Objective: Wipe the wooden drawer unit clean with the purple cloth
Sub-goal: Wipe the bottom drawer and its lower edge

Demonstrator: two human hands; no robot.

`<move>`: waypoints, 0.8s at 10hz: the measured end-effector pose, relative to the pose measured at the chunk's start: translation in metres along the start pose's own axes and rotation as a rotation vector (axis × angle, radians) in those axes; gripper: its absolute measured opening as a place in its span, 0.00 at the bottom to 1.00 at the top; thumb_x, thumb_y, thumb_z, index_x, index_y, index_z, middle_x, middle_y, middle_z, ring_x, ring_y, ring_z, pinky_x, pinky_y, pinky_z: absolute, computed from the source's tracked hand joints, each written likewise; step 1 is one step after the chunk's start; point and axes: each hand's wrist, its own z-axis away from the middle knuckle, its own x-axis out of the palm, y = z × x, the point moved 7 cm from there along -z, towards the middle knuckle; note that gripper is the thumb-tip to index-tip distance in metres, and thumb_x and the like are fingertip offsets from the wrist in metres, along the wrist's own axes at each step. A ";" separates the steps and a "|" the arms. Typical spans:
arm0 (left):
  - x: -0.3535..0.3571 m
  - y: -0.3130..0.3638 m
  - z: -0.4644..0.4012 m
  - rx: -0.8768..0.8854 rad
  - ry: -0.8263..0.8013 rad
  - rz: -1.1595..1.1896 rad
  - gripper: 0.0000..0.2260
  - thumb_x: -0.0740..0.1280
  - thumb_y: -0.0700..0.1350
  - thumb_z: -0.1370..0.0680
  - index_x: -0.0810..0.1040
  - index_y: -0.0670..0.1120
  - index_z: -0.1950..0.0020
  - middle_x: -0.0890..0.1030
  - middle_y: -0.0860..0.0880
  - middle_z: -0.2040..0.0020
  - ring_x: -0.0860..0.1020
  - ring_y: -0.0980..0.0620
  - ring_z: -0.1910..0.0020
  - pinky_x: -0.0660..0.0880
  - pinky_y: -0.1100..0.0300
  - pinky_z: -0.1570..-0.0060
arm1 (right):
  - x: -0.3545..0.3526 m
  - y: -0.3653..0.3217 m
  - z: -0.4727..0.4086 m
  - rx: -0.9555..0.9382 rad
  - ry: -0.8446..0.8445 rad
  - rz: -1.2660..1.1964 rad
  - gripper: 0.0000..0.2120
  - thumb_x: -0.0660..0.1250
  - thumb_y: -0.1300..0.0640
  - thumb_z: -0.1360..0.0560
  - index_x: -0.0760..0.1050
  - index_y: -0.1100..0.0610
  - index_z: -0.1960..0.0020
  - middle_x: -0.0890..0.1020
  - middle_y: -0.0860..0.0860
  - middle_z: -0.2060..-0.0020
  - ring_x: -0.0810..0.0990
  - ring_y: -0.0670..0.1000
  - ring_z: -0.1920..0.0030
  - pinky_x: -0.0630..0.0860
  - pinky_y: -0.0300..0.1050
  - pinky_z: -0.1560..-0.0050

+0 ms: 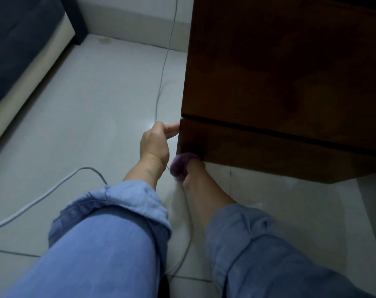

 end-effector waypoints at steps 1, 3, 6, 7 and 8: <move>-0.001 -0.002 0.004 -0.017 -0.007 -0.083 0.17 0.54 0.48 0.26 0.83 0.53 0.58 0.85 0.52 0.50 0.79 0.54 0.43 0.67 0.56 0.44 | -0.015 0.011 0.007 0.111 -0.109 0.095 0.14 0.51 0.58 0.19 0.65 0.58 0.62 0.74 0.50 0.78 0.71 0.46 0.79 0.67 0.31 0.77; 0.005 -0.027 0.053 -0.277 -0.097 -0.543 0.09 0.59 0.44 0.22 0.76 0.42 0.55 0.78 0.40 0.50 0.76 0.39 0.46 0.72 0.52 0.47 | -0.043 0.015 0.050 0.037 -0.174 0.460 0.22 0.64 0.58 0.27 0.66 0.54 0.34 0.78 0.60 0.52 0.77 0.54 0.63 0.76 0.43 0.69; 0.029 -0.006 0.136 -0.412 -0.182 -0.129 0.10 0.63 0.49 0.20 0.74 0.43 0.44 0.77 0.46 0.57 0.75 0.50 0.61 0.74 0.59 0.62 | -0.082 -0.084 0.175 -0.107 -0.376 0.790 0.11 0.63 0.61 0.22 0.74 0.46 0.45 0.79 0.50 0.47 0.76 0.52 0.47 0.76 0.45 0.55; 0.047 0.016 0.154 -0.353 -0.197 -0.088 0.17 0.61 0.54 0.19 0.77 0.41 0.45 0.76 0.47 0.60 0.75 0.50 0.62 0.73 0.59 0.62 | -0.096 -0.114 0.205 -0.170 -0.368 0.798 0.11 0.66 0.61 0.24 0.76 0.51 0.43 0.81 0.52 0.44 0.78 0.54 0.42 0.78 0.52 0.45; 0.077 0.050 0.191 -0.339 -0.334 -0.080 0.21 0.63 0.59 0.23 0.81 0.42 0.58 0.79 0.46 0.68 0.76 0.47 0.66 0.73 0.61 0.62 | -0.109 -0.139 0.248 -0.224 -0.359 0.726 0.16 0.72 0.59 0.27 0.77 0.58 0.41 0.82 0.57 0.44 0.82 0.57 0.45 0.78 0.56 0.42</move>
